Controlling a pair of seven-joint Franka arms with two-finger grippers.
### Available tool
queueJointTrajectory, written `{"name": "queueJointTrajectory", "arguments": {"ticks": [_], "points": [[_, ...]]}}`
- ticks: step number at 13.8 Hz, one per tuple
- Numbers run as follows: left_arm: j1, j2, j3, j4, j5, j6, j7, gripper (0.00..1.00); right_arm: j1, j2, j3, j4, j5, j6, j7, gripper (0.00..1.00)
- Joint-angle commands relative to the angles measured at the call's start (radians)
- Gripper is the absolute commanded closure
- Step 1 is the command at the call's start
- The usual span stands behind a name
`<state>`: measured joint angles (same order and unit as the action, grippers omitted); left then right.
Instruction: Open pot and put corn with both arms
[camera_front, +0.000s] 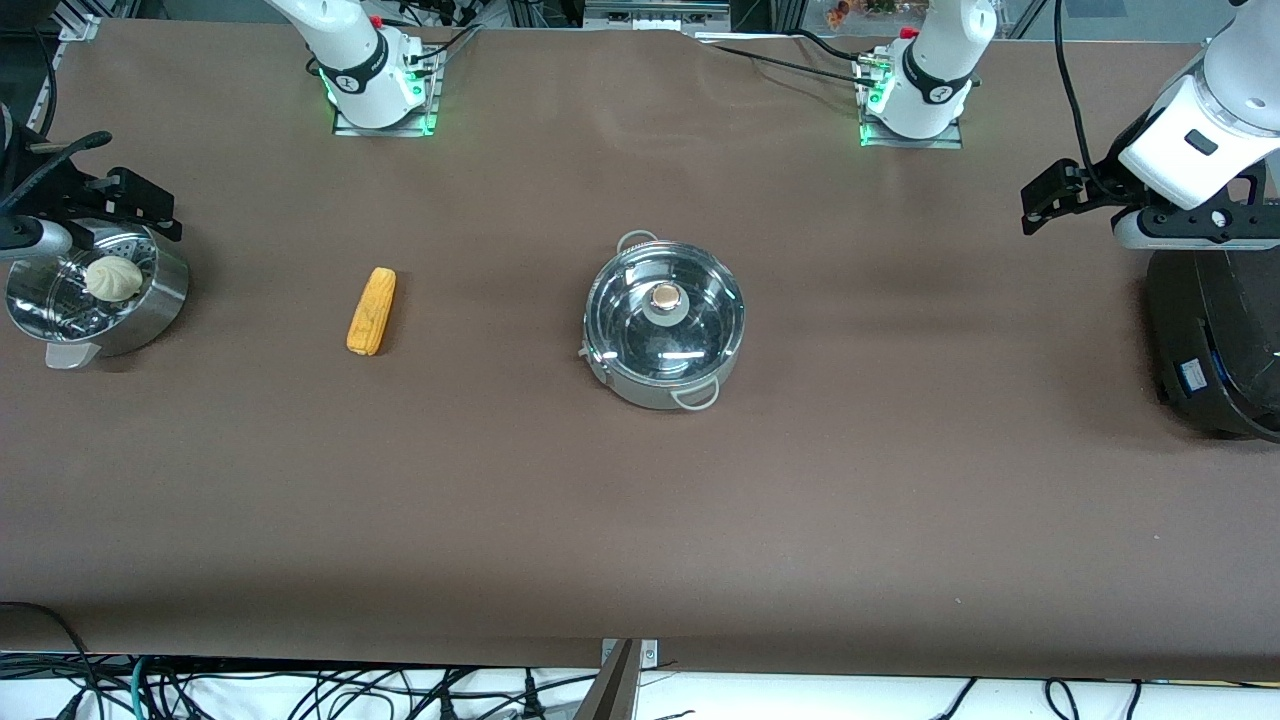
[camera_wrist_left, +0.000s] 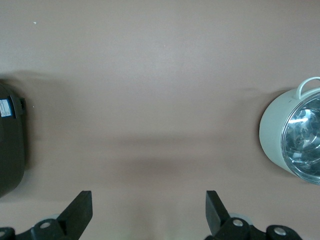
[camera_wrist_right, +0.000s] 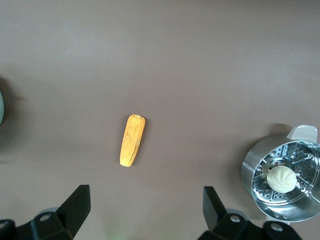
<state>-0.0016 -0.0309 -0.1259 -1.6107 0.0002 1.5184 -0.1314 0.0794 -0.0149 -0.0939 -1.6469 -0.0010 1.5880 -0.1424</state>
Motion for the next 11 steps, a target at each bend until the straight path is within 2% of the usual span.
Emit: {"name": "queueJointTrajectory", "arguments": {"ticks": [1, 11], "points": [[0.006, 0.006, -0.001, 0.023, -0.017, -0.027, -0.002, 0.00, -0.003, 0.009, -0.001, 0.022, 0.016, -0.022, 0.006, 0.00], [0.006, 0.008, -0.003, 0.023, -0.016, -0.046, -0.002, 0.00, -0.001, 0.009, -0.001, 0.032, 0.004, -0.016, -0.003, 0.00]]}}
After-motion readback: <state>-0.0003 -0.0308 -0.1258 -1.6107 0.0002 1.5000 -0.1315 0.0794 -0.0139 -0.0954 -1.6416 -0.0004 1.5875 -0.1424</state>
